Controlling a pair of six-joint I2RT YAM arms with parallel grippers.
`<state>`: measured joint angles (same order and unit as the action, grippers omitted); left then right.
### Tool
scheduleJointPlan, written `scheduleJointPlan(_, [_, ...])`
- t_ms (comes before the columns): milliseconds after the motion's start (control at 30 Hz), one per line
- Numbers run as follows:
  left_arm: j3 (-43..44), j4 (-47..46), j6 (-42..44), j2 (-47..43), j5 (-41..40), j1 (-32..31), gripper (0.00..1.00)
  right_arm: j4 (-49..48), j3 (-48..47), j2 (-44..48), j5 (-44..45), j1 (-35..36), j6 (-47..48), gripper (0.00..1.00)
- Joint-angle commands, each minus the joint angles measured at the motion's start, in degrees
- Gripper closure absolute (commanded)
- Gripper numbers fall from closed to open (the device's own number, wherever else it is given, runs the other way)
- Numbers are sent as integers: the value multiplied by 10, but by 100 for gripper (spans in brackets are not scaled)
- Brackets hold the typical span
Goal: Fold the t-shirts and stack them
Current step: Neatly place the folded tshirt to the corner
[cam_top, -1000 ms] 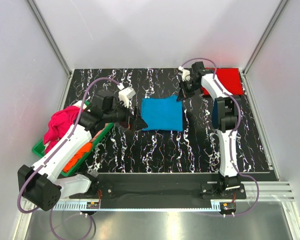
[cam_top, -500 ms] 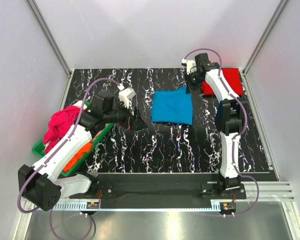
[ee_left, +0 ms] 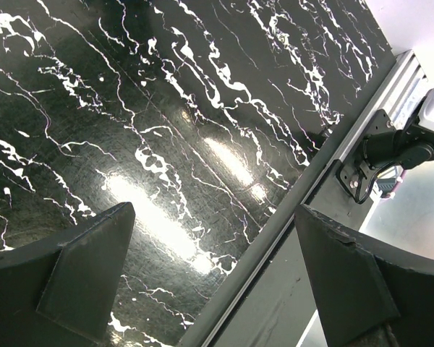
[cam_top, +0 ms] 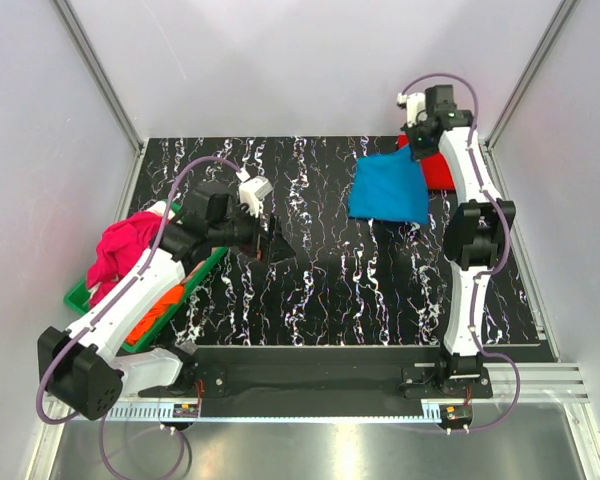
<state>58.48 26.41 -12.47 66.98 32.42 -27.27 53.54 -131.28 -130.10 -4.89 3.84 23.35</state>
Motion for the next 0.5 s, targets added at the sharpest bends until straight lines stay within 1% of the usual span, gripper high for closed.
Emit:
scheduleJointPlan(0, [-4,-29,3,5,12,2,1,2,-62,13,45,-20,38,100])
scheduleJointPlan(33, [-3,-29,3,6,12,2,1,3,-68,11,64,-23,42,100])
scheduleJointPlan(167, [-1,-29,1,11,15,3,1,3,-103,0,61,-35,61,100])
scheduleJointPlan(300, [-6,-29,-2,13,15,3,1,27,-181,-30,80,-55,72,100])
scheduleJointPlan(367, [-5,-29,-2,17,15,2,1,28,-187,-29,73,-59,78,100])
scheduleJointPlan(467, [-3,-27,-2,21,17,3,1,3,-159,-6,50,-59,93,100])
